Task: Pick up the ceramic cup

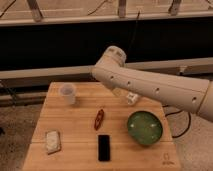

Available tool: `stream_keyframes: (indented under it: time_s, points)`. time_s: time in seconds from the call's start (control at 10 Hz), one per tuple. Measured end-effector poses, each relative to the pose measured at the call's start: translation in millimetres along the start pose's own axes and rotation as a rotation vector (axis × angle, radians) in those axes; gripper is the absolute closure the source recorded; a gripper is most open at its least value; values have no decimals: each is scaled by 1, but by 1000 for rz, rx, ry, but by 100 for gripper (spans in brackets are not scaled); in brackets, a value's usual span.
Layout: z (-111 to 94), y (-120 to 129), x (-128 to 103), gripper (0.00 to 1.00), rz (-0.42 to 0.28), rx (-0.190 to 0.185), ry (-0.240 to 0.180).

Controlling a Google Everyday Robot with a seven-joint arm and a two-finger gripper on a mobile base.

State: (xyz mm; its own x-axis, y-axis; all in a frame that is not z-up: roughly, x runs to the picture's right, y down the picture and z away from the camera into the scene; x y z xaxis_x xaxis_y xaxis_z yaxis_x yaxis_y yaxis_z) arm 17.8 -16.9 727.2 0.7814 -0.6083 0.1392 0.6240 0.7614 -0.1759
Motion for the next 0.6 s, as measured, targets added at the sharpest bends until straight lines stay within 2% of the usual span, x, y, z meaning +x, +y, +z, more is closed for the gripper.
stream_keyframes:
  time_s: [0.4, 0.6]
  points:
    - [3, -15, -10, 20, -37, 44, -24]
    - [5, -31, -26, 20, -57, 76, -44]
